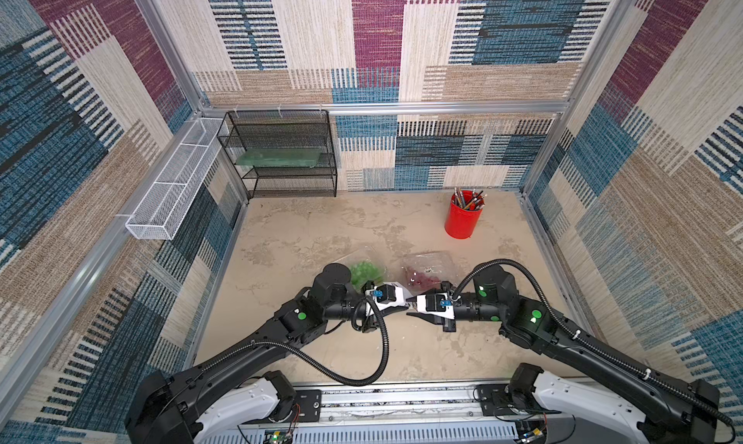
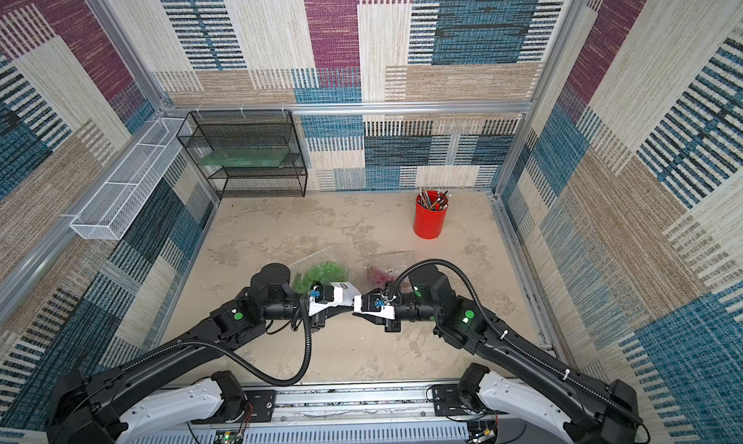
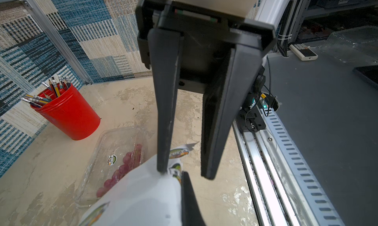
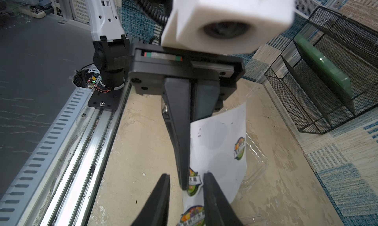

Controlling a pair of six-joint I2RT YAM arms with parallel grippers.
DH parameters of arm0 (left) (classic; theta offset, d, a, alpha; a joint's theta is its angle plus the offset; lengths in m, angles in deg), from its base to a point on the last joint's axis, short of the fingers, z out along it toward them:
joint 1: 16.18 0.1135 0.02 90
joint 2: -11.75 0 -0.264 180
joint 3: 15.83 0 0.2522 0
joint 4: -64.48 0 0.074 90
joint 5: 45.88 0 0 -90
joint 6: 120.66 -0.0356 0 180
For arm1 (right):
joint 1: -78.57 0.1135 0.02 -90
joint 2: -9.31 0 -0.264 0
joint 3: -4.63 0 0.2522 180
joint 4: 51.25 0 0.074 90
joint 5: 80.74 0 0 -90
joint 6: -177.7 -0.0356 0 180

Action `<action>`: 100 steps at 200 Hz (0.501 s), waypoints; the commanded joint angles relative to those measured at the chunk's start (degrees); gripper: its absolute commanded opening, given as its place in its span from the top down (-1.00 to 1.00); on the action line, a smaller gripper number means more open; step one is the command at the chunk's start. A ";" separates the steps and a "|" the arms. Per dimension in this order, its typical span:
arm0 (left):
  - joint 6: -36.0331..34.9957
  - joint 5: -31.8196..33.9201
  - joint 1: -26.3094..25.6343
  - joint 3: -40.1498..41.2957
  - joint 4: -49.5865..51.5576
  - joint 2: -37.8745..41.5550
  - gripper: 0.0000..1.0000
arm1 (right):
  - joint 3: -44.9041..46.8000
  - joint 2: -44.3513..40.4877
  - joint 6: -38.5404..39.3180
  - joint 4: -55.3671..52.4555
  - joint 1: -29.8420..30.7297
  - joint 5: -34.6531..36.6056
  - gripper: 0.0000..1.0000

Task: Label fruit boxes
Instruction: Tear off the label from the label sticker.

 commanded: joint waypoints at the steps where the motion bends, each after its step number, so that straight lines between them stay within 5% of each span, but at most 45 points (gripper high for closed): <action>1: -1.29 0.96 -0.10 -0.60 -0.10 0.07 1.00 | 0.01 -0.22 0.51 -0.86 0.15 -1.02 0.38; 100: -0.73 1.89 -0.21 -0.86 0.17 0.06 1.00 | 0.69 -2.25 -0.21 -0.91 0.11 -0.67 0.47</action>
